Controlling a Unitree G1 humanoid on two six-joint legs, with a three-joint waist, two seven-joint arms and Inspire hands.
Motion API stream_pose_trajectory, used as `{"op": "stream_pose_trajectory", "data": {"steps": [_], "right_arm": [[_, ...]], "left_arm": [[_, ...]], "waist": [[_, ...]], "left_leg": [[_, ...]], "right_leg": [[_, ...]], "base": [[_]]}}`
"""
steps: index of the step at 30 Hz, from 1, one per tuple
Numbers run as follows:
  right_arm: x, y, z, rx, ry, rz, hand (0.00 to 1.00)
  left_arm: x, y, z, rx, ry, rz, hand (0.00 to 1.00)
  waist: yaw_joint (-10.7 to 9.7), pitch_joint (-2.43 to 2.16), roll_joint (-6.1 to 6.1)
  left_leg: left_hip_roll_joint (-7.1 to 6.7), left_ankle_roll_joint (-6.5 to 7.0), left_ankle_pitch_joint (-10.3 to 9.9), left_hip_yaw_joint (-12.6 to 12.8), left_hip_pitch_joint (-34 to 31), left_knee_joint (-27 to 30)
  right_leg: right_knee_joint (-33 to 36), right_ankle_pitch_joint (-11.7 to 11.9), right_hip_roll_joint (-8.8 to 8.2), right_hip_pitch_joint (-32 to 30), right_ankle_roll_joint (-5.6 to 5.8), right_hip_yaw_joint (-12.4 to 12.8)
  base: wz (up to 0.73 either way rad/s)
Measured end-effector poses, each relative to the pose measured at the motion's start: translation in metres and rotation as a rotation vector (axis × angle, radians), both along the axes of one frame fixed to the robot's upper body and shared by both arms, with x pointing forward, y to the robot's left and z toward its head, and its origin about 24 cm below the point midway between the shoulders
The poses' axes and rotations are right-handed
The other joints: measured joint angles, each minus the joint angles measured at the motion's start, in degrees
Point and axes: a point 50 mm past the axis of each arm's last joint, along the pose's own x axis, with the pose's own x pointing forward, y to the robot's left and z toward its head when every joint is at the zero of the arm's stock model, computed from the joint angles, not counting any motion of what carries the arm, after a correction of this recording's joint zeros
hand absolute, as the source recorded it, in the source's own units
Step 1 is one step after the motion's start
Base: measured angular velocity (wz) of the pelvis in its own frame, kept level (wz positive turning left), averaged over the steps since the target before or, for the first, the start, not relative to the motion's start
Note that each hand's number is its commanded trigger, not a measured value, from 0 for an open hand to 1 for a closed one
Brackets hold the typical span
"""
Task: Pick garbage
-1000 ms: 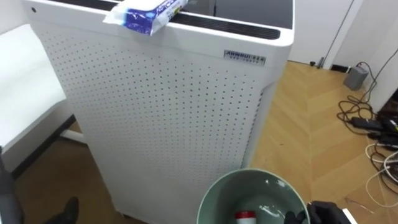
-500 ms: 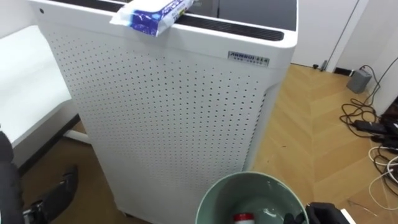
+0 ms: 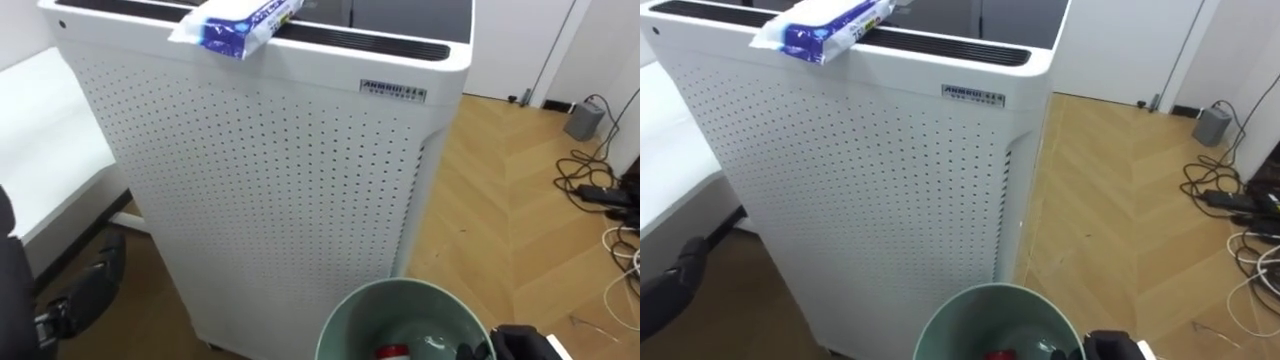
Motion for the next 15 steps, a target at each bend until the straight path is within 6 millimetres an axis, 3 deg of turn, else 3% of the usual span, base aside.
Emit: {"op": "stream_pose_trajectory", "data": {"steps": [6,11,15], "right_arm": [[0.000,0.000,0.000,0.002,0.002,0.016,1.00],[0.003,-0.002,0.003,-0.002,0.000,0.054,1.00],[0.004,-0.002,0.004,0.001,0.000,0.079,1.00]], "left_arm": [[0.015,0.000,0.018,0.037,-0.074,-0.026,0.00],[0.017,0.005,0.025,0.079,-0.081,-0.034,0.00],[0.018,0.005,0.025,0.080,-0.078,-0.034,0.00]], "waist": [[-0.39,0.10,0.19],[-1.67,0.35,1.90],[-2.29,0.34,2.50]], "left_leg": [[-0.05,0.00,0.00,0.20,0.24,0.02],[-0.14,0.09,-0.04,0.54,0.59,0.02],[-0.18,0.21,0.03,0.58,0.78,-0.02]], "right_leg": [[0.14,0.01,-0.05,0.06,0.01,0.68],[0.55,0.02,-0.30,0.18,0.05,0.87],[0.99,-0.17,-0.41,0.16,0.16,1.02]], "base": [[-0.01],[-0.02],[0.00]]}}
